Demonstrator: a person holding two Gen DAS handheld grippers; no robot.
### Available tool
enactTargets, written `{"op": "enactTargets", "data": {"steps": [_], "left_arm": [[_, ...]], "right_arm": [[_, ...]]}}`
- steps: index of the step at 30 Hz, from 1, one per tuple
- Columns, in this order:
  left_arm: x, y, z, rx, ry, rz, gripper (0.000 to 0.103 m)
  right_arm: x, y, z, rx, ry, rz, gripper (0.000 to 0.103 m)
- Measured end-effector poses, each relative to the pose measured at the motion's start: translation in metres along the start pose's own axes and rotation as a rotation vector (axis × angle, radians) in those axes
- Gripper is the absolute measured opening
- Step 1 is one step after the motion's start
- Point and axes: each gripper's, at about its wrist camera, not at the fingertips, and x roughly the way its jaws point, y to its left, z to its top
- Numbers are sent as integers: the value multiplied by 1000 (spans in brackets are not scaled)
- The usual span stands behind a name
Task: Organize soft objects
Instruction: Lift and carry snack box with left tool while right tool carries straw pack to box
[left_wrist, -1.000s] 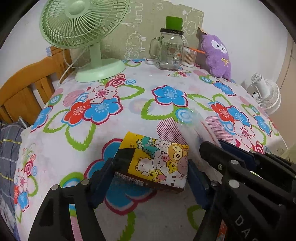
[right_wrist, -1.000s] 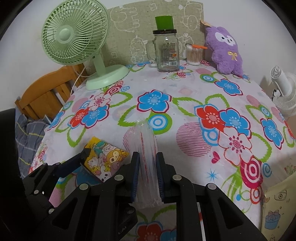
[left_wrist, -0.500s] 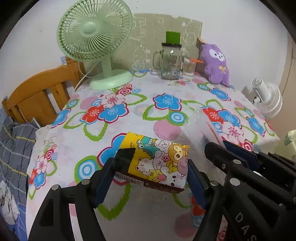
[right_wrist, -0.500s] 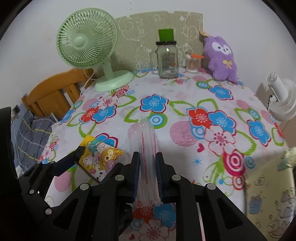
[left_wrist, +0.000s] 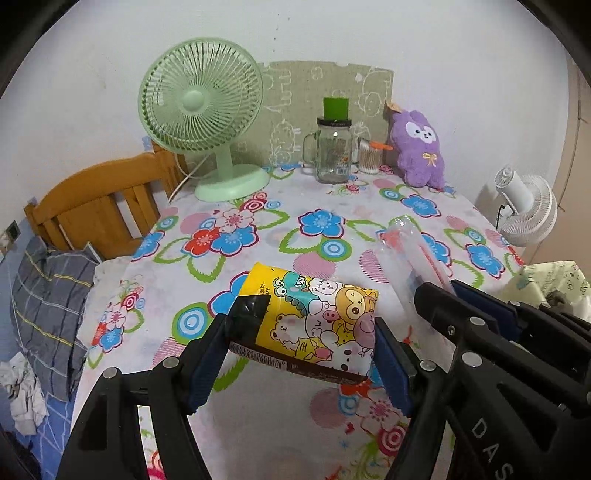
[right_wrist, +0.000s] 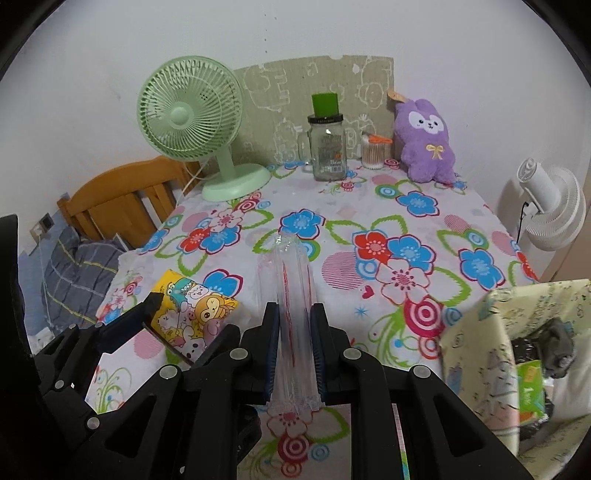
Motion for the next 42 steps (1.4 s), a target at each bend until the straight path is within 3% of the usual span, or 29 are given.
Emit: {"op": "enactTargets", "data": {"steps": [19, 42], "left_arm": [[-75, -40, 4, -9, -93, -7, 76], [-97, -101, 4, 21, -158, -70, 77]], "right_arm": [[-86, -20, 3, -61, -80, 38, 20], [-133, -76, -5, -40, -157, -16, 20]]}}
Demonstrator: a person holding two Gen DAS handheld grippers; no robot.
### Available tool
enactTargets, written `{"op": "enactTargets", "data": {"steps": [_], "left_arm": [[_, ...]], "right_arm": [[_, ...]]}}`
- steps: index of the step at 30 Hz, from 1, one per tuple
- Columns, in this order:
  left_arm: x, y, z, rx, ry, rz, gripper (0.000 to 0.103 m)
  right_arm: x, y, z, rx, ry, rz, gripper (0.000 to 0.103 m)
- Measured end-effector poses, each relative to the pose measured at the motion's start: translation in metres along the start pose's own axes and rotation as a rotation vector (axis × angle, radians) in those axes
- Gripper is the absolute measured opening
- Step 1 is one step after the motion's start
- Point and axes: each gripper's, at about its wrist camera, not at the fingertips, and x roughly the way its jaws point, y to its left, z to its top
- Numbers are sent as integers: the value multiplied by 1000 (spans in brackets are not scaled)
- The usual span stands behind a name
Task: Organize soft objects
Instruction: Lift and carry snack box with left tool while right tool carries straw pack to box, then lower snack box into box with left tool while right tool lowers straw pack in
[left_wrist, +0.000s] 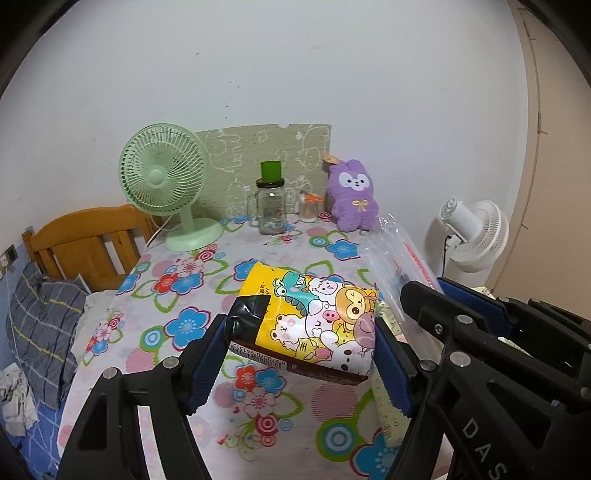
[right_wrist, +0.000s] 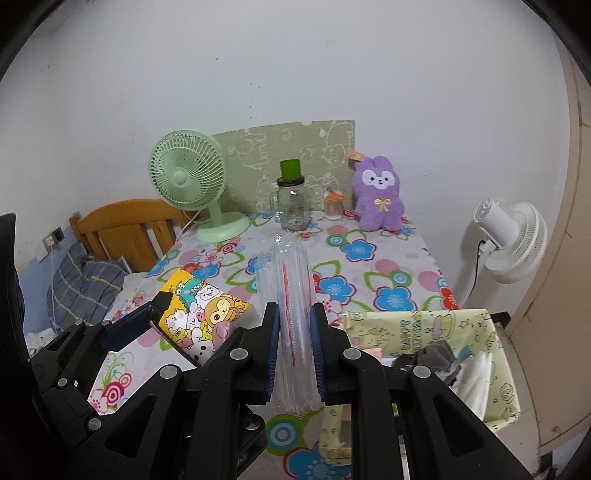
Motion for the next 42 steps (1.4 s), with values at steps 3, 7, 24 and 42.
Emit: {"op": "enactTargets", "data": {"steps": [3, 7, 24, 42], "left_arm": [[1, -8, -1, 4, -2, -12, 77], [3, -19, -2, 13, -1, -30, 77], [18, -65, -4, 91, 11, -112, 77], [52, -109, -17, 148, 105, -218, 77]], "right_arm": [[-2, -7, -1, 2, -4, -7, 20], [-5, -18, -4, 9, -6, -18, 20], [-7, -64, -16, 71, -14, -83, 20], [10, -115, -37, 143, 48, -167, 20]]}}
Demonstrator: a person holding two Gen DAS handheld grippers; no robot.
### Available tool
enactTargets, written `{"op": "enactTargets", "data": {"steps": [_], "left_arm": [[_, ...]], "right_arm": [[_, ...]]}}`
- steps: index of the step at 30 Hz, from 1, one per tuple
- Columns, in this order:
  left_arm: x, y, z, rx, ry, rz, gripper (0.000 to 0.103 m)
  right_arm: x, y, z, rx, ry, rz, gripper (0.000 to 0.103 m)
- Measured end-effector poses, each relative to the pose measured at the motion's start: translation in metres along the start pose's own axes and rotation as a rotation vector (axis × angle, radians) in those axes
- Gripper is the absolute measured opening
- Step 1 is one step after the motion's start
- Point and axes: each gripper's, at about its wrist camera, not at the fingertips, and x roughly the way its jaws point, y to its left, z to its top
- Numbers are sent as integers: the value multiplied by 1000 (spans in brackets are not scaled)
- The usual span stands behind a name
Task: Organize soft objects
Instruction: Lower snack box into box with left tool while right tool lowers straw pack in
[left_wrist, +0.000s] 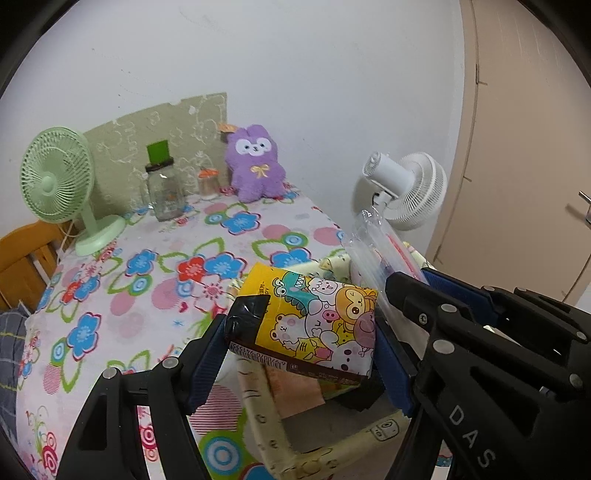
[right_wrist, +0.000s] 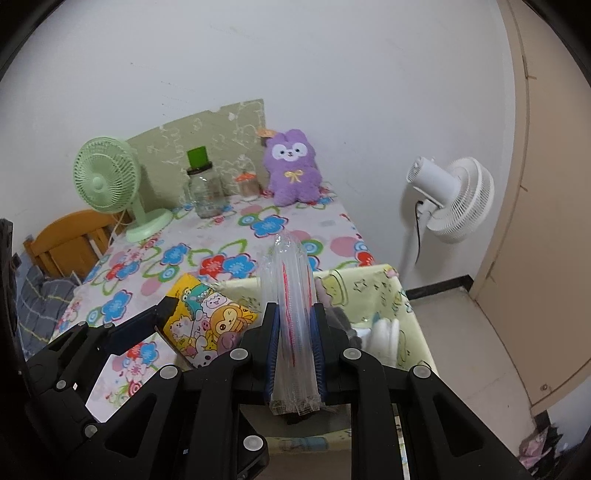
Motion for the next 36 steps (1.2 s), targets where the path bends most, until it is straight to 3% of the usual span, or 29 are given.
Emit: {"op": "enactTargets", "data": {"steps": [14, 23, 36], "left_arm": [[37, -19, -9, 17, 104, -47, 80], [39, -23, -9, 45, 99, -56, 93], [40, -18, -7, 64, 100, 12, 95]], "right_arm": [[25, -26, -14, 53, 74, -54, 20], [37, -35, -16, 75, 101, -61, 20], [48, -32, -13, 87, 104, -27, 20]]}}
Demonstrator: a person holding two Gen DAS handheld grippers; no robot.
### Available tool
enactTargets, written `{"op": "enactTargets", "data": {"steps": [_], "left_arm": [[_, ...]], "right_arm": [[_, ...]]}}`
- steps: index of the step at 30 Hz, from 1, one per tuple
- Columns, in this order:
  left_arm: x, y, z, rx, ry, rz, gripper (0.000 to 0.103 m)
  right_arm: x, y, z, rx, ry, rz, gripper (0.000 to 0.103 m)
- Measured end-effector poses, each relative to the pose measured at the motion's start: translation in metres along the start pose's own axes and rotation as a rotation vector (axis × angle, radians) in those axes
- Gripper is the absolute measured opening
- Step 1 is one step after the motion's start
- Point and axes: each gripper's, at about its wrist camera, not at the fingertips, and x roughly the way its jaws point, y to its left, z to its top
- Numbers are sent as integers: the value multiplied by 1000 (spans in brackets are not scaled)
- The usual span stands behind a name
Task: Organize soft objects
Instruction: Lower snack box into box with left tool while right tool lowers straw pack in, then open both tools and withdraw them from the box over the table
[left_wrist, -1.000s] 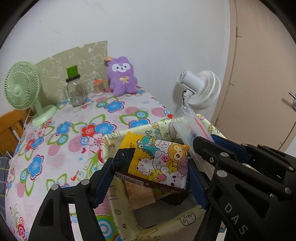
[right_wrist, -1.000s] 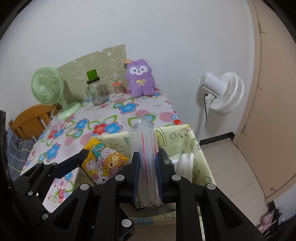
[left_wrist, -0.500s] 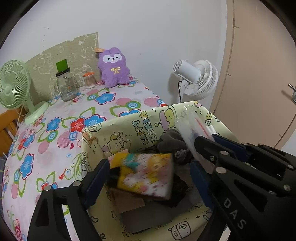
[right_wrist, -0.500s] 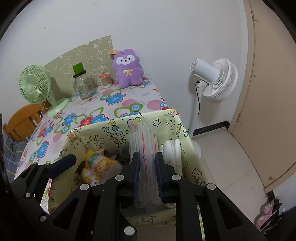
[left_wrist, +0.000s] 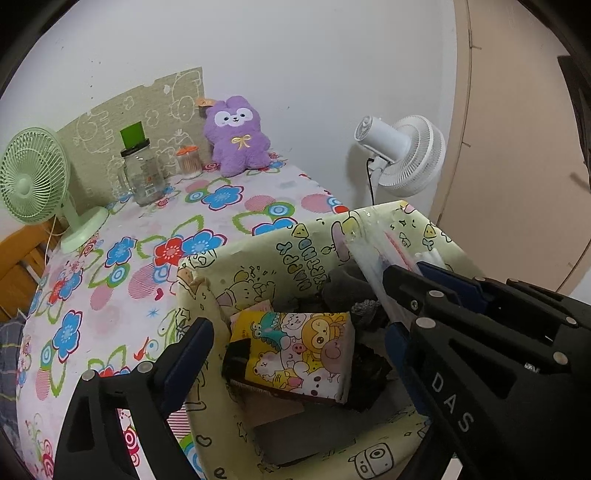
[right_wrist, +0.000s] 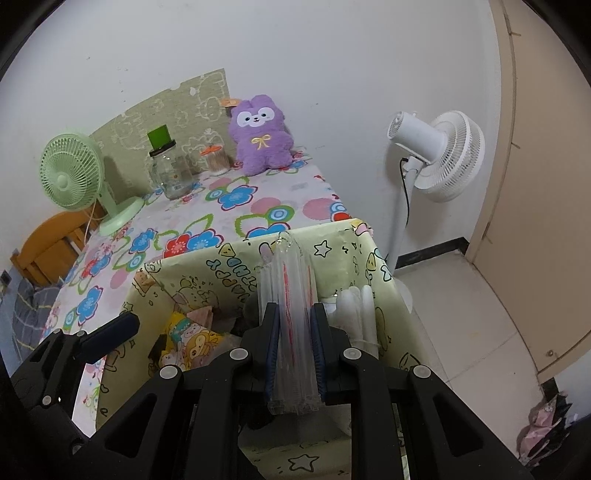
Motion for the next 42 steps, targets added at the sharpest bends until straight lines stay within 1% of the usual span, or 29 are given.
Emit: {"op": "enactTargets", "data": {"steps": [4, 7, 8, 10, 12, 13, 17, 19, 21, 23, 29, 33, 42], "left_arm": [[-2, -2, -2, 14, 1, 4, 95], [-3, -4, -4, 25, 5, 7, 96], [-4, -4, -4, 26, 4, 5, 96], [-6, -4, -5, 23, 1, 1, 97], [-9, -4, -6, 20, -6, -1, 97], [-11, -3, -7, 19, -9, -3, 98], [-19, -2, -9, 14, -27, -5, 99], [-24, 0, -9, 9, -37, 4, 101], [-28, 2, -10, 1, -45, 9, 103], [-34, 6, -11, -10, -53, 3, 103], [-49, 15, -14, -24, -84, 19, 103], [-59, 23, -16, -37, -107, 28, 103], [-86, 49, -21, -80, -159, 57, 103]], "right_arm": [[1, -1, -2, -1, 18, 4, 26], [0, -2, -5, 2, 26, 4, 36], [-1, -1, -6, 3, 26, 4, 41], [-5, -1, -8, 4, 19, 7, 48], [-9, 1, -8, 2, 6, -1, 63], [-11, 1, -8, -2, -1, -4, 65], [-22, 5, -10, -15, -26, -16, 67], [-26, 7, -10, -19, -35, -20, 69], [-32, 11, -10, -27, -45, -25, 75], [-37, 15, -11, -32, -58, -27, 77], [-51, 27, -12, -58, -89, -30, 82], [-62, 38, -12, -77, -128, -42, 91], [-83, 64, -11, -114, -179, -27, 98]]}}
